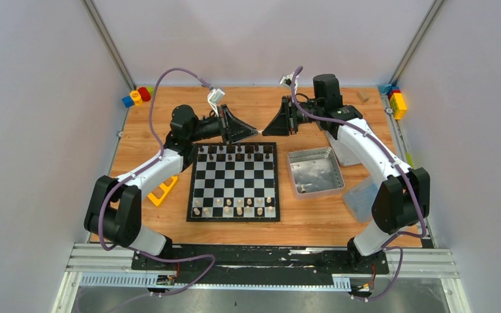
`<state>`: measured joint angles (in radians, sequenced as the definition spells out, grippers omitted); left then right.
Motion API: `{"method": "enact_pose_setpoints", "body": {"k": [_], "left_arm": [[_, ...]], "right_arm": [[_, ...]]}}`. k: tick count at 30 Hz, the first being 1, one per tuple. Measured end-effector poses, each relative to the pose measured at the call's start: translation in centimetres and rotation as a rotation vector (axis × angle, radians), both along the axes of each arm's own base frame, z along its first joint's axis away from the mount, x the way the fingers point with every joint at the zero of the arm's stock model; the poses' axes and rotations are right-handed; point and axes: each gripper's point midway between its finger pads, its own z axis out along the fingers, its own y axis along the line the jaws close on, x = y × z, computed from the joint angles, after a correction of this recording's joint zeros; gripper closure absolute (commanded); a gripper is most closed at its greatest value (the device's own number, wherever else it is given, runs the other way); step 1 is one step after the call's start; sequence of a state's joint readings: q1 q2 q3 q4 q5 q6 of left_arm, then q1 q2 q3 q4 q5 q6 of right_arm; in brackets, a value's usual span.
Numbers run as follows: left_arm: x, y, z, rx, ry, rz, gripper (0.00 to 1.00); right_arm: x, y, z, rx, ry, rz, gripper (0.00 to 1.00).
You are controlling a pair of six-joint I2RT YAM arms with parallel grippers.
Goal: Set up the chess pieces on the board
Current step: Place the chess piece on the chessboard.
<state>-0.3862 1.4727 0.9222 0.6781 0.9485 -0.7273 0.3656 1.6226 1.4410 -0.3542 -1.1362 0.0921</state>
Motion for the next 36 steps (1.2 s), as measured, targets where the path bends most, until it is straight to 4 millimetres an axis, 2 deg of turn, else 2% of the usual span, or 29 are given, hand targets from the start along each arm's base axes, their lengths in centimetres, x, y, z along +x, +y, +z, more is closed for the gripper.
{"method": "enact_pose_setpoints", "body": {"k": [1,2,3,4,8,17,22,26,31,36], "left_arm": [[0.0,0.0,0.0,0.0,0.0,0.0,0.97],[0.0,0.0,0.0,0.0,0.0,0.0,0.89],[0.0,0.0,0.0,0.001,-0.002,0.0,0.84],[0.0,0.0,0.0,0.002,-0.004,-0.001,0.74],[0.0,0.0,-0.4,0.016,-0.014,-0.001,0.5],[0.2,0.4,-2.8,0.102,-0.002,0.019,0.03],[0.4,1.5,-2.6,0.156,-0.039,0.035,0.0],[1.9,4.1,-1.6,0.205,-0.088,0.102,0.0],[4.1,9.5,-1.2,0.284,-0.088,0.25,0.0],[5.8,15.9,-1.2,0.35,-0.012,0.414,0.0]], "right_arm": [[0.0,0.0,0.0,0.0,0.0,0.0,0.97],[0.0,0.0,0.0,0.0,-0.001,0.0,0.99],[0.0,0.0,0.1,0.001,-0.002,0.0,1.0],[0.0,0.0,0.1,0.001,-0.001,0.0,1.0],[0.0,0.0,0.0,0.0,-0.003,0.0,1.0],[0.0,-0.2,-0.4,-0.019,-0.045,0.003,1.0],[-0.4,-1.0,-1.5,-0.07,-0.076,-0.02,1.0],[-1.2,-1.7,-2.0,-0.12,-0.115,-0.034,1.0],[-3.2,-0.9,-3.1,-0.203,-0.183,0.008,1.0],[-7.3,2.0,-5.6,-0.335,-0.259,0.13,1.0]]}}
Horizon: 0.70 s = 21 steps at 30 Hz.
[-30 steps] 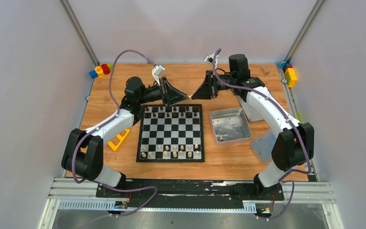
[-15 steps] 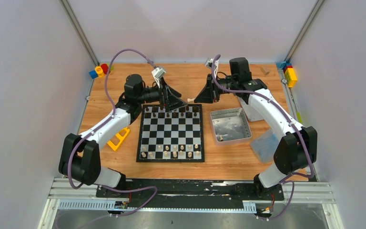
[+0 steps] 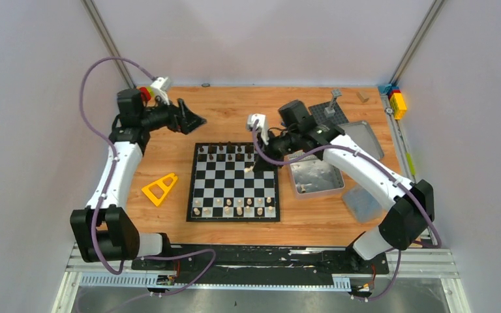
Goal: Set up the chess pieces on the board
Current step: Place the chess piece on the chessboard.
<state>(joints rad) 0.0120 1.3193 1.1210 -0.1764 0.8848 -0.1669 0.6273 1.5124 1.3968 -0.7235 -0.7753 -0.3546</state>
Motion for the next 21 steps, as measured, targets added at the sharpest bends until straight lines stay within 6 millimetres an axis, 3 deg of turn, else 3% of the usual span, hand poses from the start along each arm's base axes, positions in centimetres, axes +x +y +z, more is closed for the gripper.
{"method": "enact_pose_setpoints", "body": {"k": [5,10,15,21], "left_arm": [[1.0,7.6,0.5,0.0,0.093,0.198,0.0],[1.2,12.6,-1.2,-0.007,0.221,0.301,0.0],[-0.1,14.2,-4.1,0.014,0.346,0.339,0.0],[-1.1,15.1,-3.7,0.103,0.316,0.39,0.0]], "right_arm": [[-3.0,3.6,-1.3,-0.133,-0.077,0.129,1.0],[-4.3,8.4,-2.4,-0.235,-0.154,0.249,1.0],[-5.3,11.7,-5.3,-0.368,-0.196,0.343,1.0],[-6.7,12.8,-9.3,-0.528,-0.229,0.432,1.0]]}}
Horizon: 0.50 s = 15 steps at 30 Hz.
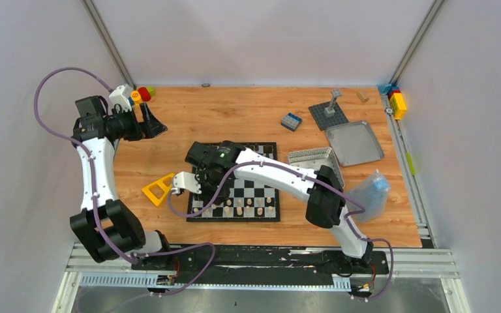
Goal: Set up the chess pieces on the board
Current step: Place the chess piece on the chessboard.
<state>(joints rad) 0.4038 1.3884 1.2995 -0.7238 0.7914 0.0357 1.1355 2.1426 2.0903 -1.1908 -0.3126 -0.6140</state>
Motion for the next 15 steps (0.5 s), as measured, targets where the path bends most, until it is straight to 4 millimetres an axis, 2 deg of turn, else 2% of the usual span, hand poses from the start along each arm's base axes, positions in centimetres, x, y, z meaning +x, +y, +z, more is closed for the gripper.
{"method": "enact_pose_setpoints", "body": {"k": [3,8,15], "left_arm": [[-0.7,0.3,1.0,0.057,-0.042,0.021,0.0],[-1.5,0.5,2.4,0.109,-0.093,0.04,0.0],[-1.6,0.7,1.9,0.121,-0.084,0.047,0.0]], "right_arm": [[-0.6,-0.4,-1.4,-0.071,-0.028,0.035,1.0],[-0.8,-0.8,-2.5,-0.135,-0.077,0.074,1.0],[-0.1,-0.7,-3.3,-0.174,-0.122,0.086,1.0]]}}
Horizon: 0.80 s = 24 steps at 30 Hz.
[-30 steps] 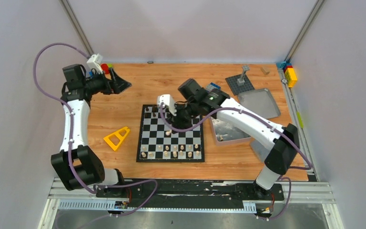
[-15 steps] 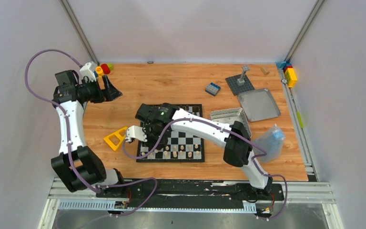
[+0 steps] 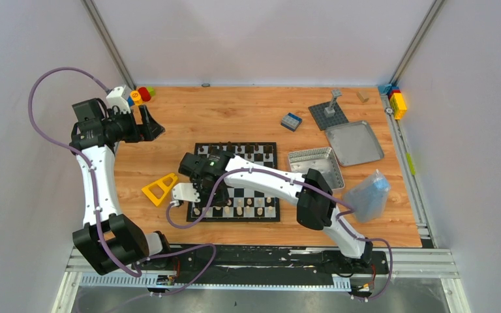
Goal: Set up the chess pieces on the board
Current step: Place the chess piece on the chessboard.
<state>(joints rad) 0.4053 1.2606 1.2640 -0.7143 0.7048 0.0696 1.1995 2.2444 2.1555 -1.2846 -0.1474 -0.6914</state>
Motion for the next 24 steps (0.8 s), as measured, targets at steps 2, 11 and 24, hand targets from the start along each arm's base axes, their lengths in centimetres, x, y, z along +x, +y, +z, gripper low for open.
{"method": "enact_pose_setpoints", "body": {"k": [2,11,24], "left_arm": [[0.0,0.0,0.0,0.0,0.0,0.0,0.0],[0.0,0.0,0.0,0.0,0.0,0.0,0.0],[0.0,0.0,-0.1,0.0,0.001,-0.001,0.0]], "right_arm": [[0.2,0.1,-0.2,-0.008,-0.01,0.001,1.0],[0.7,0.7,-0.8,-0.019,-0.039,0.011,1.0],[0.3,1.2,-2.4,-0.047,-0.043,0.041,1.0]]}}
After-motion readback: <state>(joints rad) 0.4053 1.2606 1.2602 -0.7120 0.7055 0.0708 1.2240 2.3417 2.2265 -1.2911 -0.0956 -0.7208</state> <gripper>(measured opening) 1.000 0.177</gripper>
